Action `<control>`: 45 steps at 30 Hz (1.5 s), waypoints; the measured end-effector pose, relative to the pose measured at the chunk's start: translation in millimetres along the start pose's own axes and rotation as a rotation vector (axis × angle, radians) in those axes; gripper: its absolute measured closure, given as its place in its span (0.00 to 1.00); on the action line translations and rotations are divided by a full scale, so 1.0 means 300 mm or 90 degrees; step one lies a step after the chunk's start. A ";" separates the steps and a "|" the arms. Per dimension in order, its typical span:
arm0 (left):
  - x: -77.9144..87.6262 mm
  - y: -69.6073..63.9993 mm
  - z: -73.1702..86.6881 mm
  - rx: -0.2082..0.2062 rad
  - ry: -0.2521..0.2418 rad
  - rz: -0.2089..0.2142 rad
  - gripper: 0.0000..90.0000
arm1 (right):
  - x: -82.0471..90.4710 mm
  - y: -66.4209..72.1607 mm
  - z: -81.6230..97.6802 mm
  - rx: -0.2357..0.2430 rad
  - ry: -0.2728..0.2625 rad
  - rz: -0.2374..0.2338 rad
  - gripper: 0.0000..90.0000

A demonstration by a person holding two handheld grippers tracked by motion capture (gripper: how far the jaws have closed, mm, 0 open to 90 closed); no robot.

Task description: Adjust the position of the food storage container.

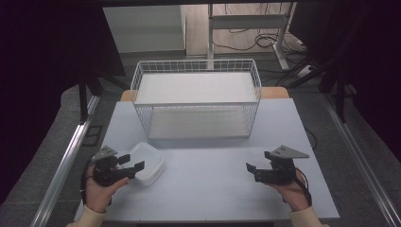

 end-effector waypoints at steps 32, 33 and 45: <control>0.029 -0.009 -0.014 0.008 -0.001 0.004 0.31 | 0.029 -0.011 -0.009 -0.010 -0.019 -0.008 0.21; 0.030 -0.009 -0.015 0.009 -0.002 0.004 0.31 | 0.030 -0.011 -0.009 -0.010 -0.018 -0.008 0.21; 0.095 0.038 -0.086 0.024 -0.011 -0.008 0.30 | 0.033 -0.016 -0.012 -0.016 -0.021 -0.016 0.22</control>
Point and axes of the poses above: each handheld gripper's, and its own axes: x roughly backward along the jaws, z roughly out of its underside, y roughly to its left, the point moved 8 cm from there along -x, roughly forward along the jaws, and after that the axes turned 14 degrees about x, right-handed, at the moved point
